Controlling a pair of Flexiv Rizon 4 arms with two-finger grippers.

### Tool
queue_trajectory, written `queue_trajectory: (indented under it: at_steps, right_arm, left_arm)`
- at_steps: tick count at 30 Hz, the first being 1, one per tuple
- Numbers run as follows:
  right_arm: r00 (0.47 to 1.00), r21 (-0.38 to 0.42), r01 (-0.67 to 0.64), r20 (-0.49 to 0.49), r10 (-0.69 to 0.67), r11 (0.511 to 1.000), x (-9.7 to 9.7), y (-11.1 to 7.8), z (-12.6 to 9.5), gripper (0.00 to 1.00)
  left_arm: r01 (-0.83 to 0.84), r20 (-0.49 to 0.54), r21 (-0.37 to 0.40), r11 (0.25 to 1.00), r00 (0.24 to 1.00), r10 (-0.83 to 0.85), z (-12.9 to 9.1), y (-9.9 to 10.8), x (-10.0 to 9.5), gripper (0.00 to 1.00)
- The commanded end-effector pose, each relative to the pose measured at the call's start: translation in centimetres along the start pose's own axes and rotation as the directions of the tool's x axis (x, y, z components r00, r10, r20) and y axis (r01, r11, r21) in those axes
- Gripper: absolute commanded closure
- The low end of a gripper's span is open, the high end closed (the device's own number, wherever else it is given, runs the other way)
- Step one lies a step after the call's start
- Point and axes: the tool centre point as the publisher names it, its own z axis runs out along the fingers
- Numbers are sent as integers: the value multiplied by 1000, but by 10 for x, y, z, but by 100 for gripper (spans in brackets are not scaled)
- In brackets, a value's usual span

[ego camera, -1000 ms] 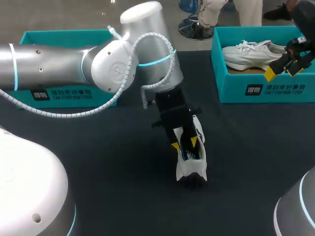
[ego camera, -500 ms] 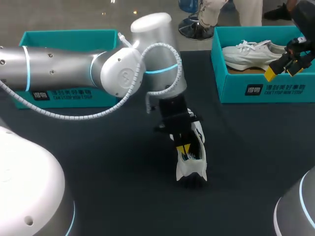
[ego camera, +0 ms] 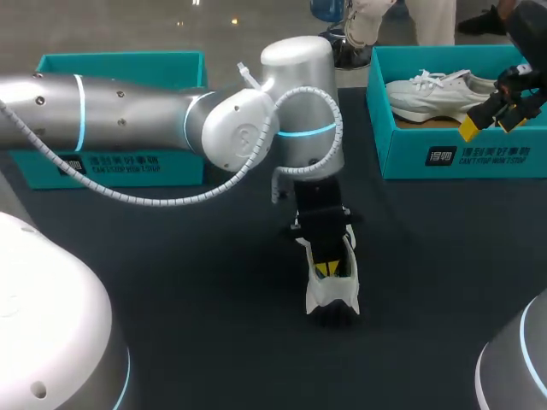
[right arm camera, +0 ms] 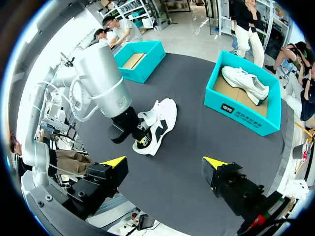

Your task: Take the shoe out of the shoebox, open the shoe tongue, remove and reinsert the insole, then place the shoe into the shoebox

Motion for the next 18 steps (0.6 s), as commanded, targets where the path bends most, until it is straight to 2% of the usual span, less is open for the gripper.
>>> queue_trajectory:
  at_steps: [1,9,18]
  right_arm:
    - [1000,7,-1,-1,1,1000,-1,3,0,0]
    - [1000,7,-1,-1,1,1000,-1,3,0,0]
    - [1000,7,-1,-1,1,1000,-1,3,0,0]
  left_arm:
    - [2,-1,-18,1000,1000,-2,-11,-2,2,100]
    - [-12,-11,-43,999,1000,12,-23,-4,6,100]
    - [-22,-59,-31,999,998,20,-11,-5,9,100]
